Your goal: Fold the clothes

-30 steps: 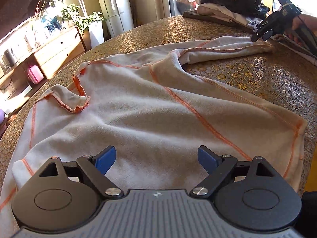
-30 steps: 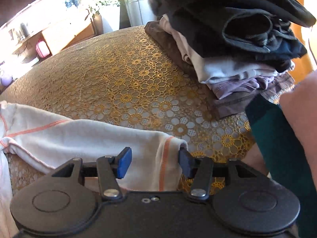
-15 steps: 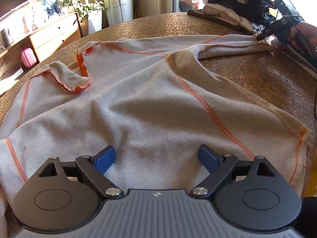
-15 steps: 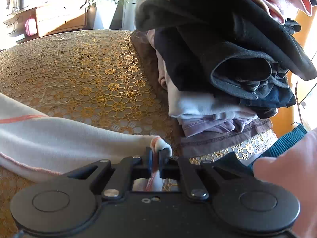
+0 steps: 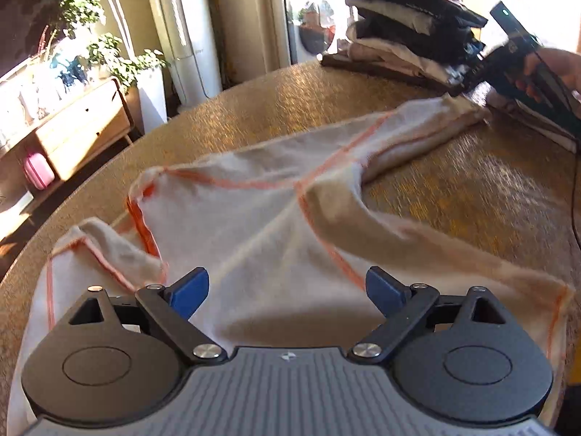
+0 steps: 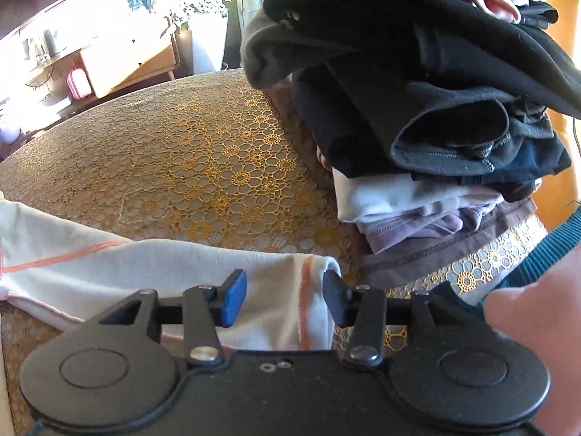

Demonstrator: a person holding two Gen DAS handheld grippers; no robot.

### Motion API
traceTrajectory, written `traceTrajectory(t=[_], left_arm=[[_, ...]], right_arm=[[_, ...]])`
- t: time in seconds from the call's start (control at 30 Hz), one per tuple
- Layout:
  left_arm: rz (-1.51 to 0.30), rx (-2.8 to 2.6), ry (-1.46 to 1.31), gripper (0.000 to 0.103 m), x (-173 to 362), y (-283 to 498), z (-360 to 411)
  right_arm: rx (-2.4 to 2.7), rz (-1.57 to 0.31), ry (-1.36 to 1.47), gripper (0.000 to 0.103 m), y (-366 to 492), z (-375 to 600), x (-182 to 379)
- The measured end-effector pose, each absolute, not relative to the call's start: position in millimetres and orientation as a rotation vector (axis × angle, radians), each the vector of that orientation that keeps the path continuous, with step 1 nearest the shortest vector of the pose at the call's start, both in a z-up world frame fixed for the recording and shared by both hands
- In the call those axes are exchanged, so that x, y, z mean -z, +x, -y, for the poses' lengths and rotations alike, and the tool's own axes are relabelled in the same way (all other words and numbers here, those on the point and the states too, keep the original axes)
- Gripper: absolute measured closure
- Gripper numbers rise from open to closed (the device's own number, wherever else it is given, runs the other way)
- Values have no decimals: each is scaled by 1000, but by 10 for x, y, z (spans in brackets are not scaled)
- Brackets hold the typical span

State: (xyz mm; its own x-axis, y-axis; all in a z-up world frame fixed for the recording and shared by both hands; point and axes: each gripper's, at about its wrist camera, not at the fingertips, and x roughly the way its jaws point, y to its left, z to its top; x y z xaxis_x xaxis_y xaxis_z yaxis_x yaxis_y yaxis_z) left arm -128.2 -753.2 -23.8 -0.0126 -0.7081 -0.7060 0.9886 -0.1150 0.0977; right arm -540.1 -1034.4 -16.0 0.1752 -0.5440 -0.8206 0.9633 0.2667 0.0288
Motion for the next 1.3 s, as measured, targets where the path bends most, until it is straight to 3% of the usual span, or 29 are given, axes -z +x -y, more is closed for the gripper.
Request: traceTrajectory(t=[0.33, 0.6, 0.7, 0.93, 1.3], left_arm=[[-601, 1477, 756, 9, 491, -1186, 8489], [-579, 1510, 815, 9, 687, -1391, 8535], [-587, 1508, 807, 9, 695, -1371, 8518], [-590, 1506, 787, 9, 714, -1364, 8499], [-610, 1505, 752, 7, 736, -1336, 8484]], right_arm=[[1163, -887, 678, 0, -5306, 10354, 323], [1173, -929, 648, 0, -5183, 10365, 346], [1214, -855, 686, 0, -5304, 10371, 224], [1249, -902, 732, 0, -5380, 10428, 350], [1245, -816, 730, 0, -5390, 10394, 414]])
